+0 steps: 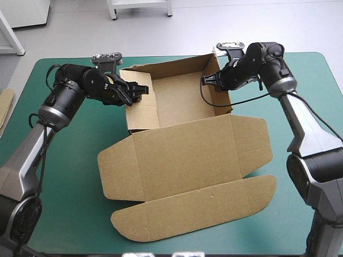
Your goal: Fold the box
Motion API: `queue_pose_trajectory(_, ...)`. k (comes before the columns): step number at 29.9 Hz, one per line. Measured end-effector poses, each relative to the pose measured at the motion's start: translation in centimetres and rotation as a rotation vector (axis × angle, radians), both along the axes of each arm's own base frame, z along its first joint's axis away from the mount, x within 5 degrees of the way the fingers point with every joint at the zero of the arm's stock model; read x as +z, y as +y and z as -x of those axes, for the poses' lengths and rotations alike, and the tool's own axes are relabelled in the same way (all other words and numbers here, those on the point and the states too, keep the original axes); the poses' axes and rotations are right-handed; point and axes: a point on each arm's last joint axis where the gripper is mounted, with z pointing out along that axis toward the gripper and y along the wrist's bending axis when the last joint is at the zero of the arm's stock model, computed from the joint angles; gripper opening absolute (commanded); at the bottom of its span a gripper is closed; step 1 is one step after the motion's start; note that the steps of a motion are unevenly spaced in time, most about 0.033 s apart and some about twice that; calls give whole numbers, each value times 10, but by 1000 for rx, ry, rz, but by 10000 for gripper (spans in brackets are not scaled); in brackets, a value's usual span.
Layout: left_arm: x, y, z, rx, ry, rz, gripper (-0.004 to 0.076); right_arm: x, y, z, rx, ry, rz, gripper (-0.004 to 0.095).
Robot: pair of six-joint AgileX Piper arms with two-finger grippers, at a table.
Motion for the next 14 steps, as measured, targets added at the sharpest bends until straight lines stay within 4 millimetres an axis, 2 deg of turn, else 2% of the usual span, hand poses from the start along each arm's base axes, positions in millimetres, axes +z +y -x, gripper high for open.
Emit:
queue_pose_trajectory(7, -2, -1, 0, 0, 18, 13, 349, 0, 0, 0, -3, 3, 4, -3)
queue_pose_trajectory(14, -27, -6, -15, 23, 85, -6, 349, -1, 0, 1, -6, 2, 27, -3)
